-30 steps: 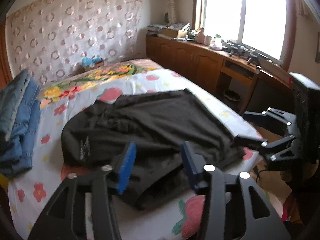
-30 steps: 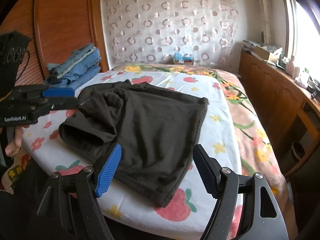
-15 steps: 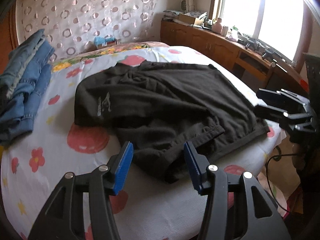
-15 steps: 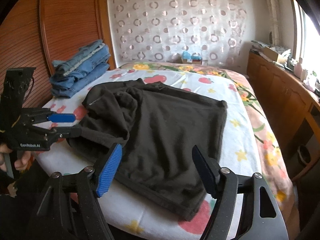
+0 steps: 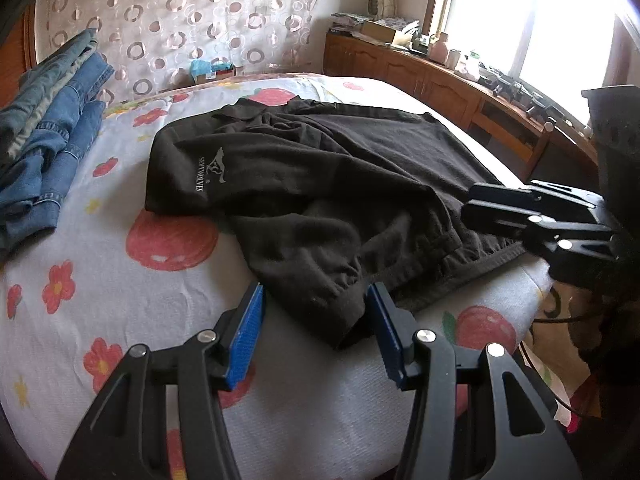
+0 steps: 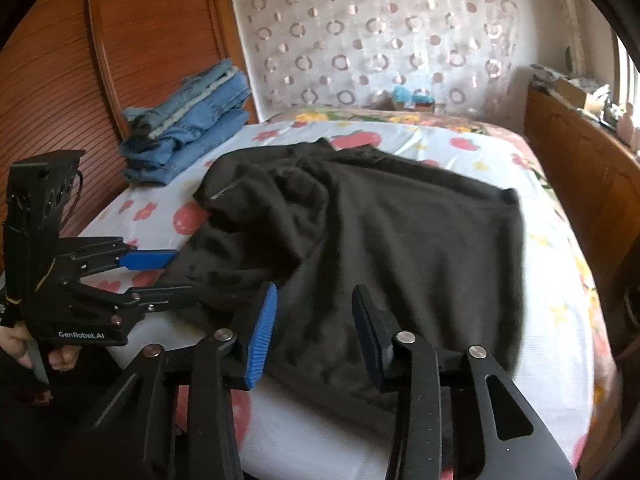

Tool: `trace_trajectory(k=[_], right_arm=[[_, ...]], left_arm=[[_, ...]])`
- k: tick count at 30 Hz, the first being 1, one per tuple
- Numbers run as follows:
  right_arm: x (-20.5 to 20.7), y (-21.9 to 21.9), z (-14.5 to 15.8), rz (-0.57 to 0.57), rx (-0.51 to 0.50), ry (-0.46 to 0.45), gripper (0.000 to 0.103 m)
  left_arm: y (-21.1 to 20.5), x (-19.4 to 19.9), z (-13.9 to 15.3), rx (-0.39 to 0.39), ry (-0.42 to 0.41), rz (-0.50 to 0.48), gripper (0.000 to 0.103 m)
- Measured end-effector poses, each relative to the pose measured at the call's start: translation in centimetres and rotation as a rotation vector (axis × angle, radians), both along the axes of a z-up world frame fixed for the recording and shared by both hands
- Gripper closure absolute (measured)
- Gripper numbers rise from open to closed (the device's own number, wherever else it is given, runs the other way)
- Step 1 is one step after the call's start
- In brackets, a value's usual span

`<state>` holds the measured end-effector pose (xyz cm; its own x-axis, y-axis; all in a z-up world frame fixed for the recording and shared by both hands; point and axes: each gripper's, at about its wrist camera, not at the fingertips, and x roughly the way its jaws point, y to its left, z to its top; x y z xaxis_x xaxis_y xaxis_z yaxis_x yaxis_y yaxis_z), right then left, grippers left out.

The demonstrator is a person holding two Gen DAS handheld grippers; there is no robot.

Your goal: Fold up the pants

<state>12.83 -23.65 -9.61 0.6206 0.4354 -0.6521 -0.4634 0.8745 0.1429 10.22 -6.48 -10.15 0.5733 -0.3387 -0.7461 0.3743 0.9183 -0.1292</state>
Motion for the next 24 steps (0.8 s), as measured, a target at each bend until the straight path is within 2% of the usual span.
trace_trajectory(k=[8,11,12,13,16,24], right_arm=[[0.9,2.0,-1.2,0.031,-0.005,0.038,0.07],[1.3,2.2,-1.6,0.035,-0.004,0.055,0.084],[1.3,2.3,-1.7,0.038,-0.002,0.055,0.093],[1.2,2.4,-1.6,0.046,0.0,0.051,0.097],[0.7,2.4,-0.9,0.041,0.005,0.011,0.102],[-0.8,0.1,2.3,-0.024,-0.004,-0.12,0.103]], left_arm=[[0.2,0.0,0.0,-0.011,-0.005,0.002,0.051],[0.5,-0.1,0.2,-0.018,-0.015,0.006,0.051],[0.6,-0.2,0.3,-0.024,-0.019,0.008,0.051],[0.6,-0.3,0.5,-0.029,-0.024,0.01,0.051],[1.1,-0.6,1.2,-0.045,-0.048,0.021,0.051],[2.2,-0.6,2.9,-0.078,-0.094,0.066,0.051]])
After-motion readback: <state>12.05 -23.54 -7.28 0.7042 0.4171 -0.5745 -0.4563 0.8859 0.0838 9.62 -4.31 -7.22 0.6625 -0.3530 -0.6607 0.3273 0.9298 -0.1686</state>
